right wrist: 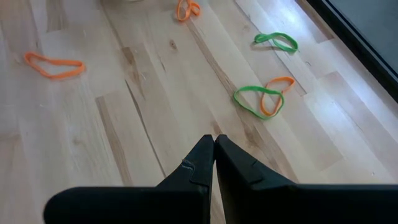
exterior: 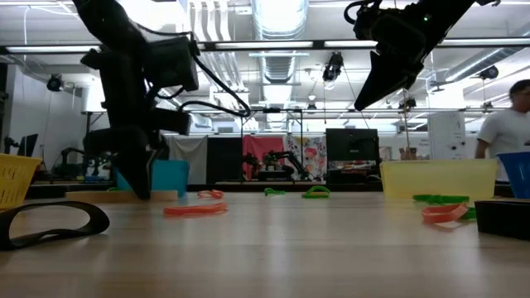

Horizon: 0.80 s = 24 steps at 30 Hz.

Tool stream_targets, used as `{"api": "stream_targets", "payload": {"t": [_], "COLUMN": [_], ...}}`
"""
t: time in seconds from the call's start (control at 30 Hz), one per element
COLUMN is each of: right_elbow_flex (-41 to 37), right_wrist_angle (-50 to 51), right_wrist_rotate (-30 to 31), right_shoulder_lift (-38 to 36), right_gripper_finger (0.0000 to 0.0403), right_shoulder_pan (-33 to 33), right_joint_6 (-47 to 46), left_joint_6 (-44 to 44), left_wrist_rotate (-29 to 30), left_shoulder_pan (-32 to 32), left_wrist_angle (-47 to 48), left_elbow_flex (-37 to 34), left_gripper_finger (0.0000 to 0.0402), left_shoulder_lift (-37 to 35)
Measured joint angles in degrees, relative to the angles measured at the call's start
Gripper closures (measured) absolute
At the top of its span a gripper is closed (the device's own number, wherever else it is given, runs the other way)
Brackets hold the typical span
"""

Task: Sort rubber bands into baskets
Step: Put the brown rubber band into the bottom yellow bin

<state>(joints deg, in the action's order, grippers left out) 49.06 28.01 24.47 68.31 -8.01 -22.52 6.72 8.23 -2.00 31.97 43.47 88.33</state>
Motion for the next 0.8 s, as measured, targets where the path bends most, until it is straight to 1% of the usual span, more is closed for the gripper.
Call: {"api": "stream_targets", "payload": {"t": [0.07,0.17,0.27,0.33,0.43,0.5,0.6,0.67,0.8], "right_elbow_flex": [0.0,0.0,0.0,0.0,0.0,0.0,0.0,0.0,0.0], "right_wrist_angle": [0.0,0.01,0.02,0.02,0.02,0.02,0.02,0.0,-0.17], "right_wrist_rotate": [0.0,0.0,0.0,0.02,0.01,0.0,0.02,0.02,0.02], "right_shoulder_lift": [0.0,0.0,0.0,0.0,0.0,0.0,0.0,0.0,0.0], "right_gripper_finger": [0.0393,0.0393,0.0393,0.0393,0.0393,0.0393,0.0393,0.0393,0.0393], "right_shoulder_pan": [0.0,0.0,0.0,0.0,0.0,0.0,0.0,0.0,0.0], "right_joint_6": [0.0,0.08,0.66,0.83,1.11,1.42,1.79,2.23,3.02], "left_joint_6": [0.49,1.91,2.95,4.23,7.68,10.99,18.24,22.83,31.52], "left_wrist_rotate": [-0.11,-0.15,-0.31,-1.45,-1.75,-1.75,-1.64,-0.62,-0.35], "left_shoulder_pan": [1.23,3.66,6.93,9.35,13.79,17.09,21.97,24.82,28.66], "left_wrist_angle": [1.23,6.0,9.62,12.81,17.54,20.56,25.43,29.1,38.37], "left_elbow_flex": [1.62,4.12,7.5,9.67,13.27,15.64,18.58,20.54,23.61], "left_gripper_finger": [0.0401,0.0401,0.0401,0.0401,0.0401,0.0401,0.0401,0.0402,0.0402], "left_shoulder_lift": [-1.12,-2.83,-5.75,-7.86,-11.63,-14.44,-17.91,-19.97,-22.05]}}
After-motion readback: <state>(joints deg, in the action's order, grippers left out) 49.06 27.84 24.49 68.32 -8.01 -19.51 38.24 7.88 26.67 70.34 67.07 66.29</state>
